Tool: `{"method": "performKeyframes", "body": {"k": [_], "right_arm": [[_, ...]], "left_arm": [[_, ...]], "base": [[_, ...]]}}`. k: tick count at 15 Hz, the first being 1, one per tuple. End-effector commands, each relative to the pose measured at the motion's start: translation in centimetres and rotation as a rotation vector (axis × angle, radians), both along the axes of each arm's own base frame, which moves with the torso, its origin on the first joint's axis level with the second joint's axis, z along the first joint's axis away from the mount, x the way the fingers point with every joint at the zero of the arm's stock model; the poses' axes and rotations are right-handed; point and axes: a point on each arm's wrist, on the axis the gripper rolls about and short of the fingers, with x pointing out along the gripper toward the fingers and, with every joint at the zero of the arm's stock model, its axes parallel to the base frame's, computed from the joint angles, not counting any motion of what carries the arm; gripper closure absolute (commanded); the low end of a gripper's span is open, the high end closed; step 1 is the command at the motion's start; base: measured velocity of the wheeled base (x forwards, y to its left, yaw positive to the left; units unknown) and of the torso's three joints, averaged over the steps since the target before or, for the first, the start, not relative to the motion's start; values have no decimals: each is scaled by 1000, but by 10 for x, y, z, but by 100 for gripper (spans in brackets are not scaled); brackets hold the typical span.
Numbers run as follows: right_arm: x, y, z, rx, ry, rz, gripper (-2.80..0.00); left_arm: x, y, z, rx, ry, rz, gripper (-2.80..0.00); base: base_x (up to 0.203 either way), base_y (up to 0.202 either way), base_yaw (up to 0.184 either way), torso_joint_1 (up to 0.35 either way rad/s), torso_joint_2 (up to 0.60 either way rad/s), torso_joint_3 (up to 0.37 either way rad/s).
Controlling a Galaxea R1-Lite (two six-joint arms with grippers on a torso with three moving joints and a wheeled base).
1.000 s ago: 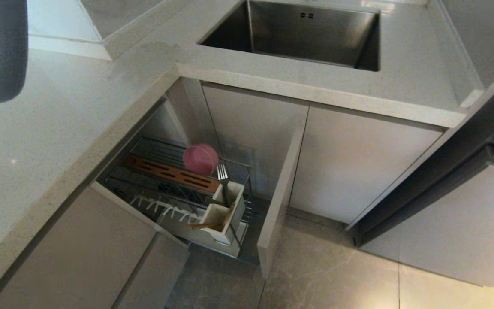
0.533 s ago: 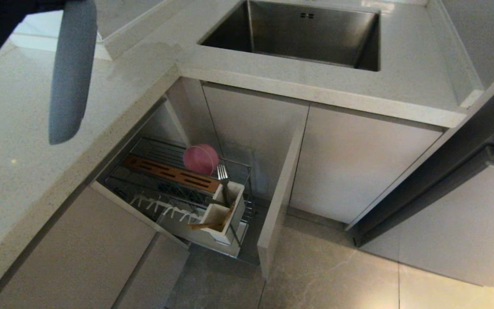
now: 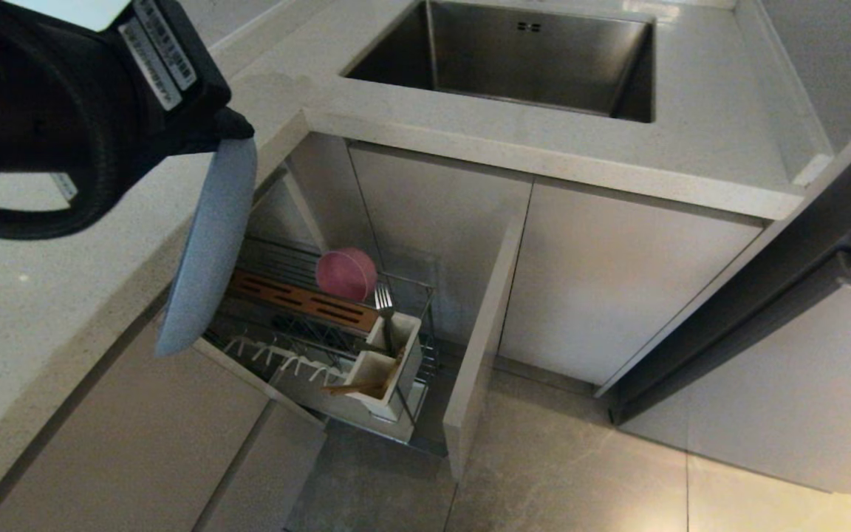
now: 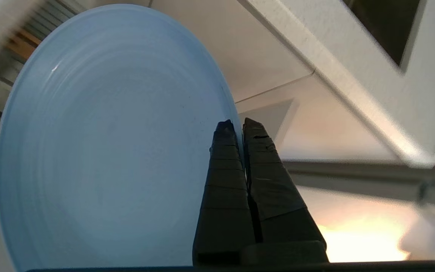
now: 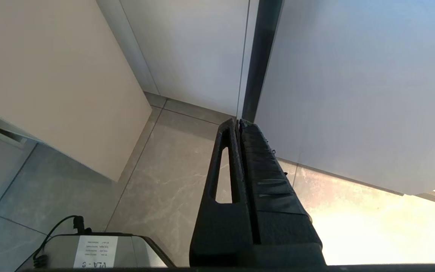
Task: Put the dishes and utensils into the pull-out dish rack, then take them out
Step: Take the plate out of the cupboard
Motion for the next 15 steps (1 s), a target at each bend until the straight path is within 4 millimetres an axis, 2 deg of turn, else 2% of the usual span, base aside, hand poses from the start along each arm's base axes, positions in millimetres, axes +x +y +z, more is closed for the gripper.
{"method": "performKeyframes", "body": {"k": [1, 4, 7, 9, 15], "right_arm": [[0, 0, 0, 0, 1, 0, 0], [0, 0, 0, 0, 1, 0, 0], [0, 0, 0, 0, 1, 0, 0], [0, 0, 0, 0, 1, 0, 0], [0, 0, 0, 0, 1, 0, 0]], "left_arm": [[13, -15, -10, -3, 25, 17, 0], [23, -26, -21, -82, -35, 46, 0], [36, -38, -39, -150, -120, 145, 0], [42, -40, -52, -144, -122, 214, 0], [51, -47, -86, -195, -111, 270, 0]], "base": [[0, 0, 0, 0, 0, 0], [0, 0, 0, 0, 0, 0], [0, 0, 0, 0, 0, 0], [0, 0, 0, 0, 0, 0], [0, 0, 0, 0, 0, 0]]}}
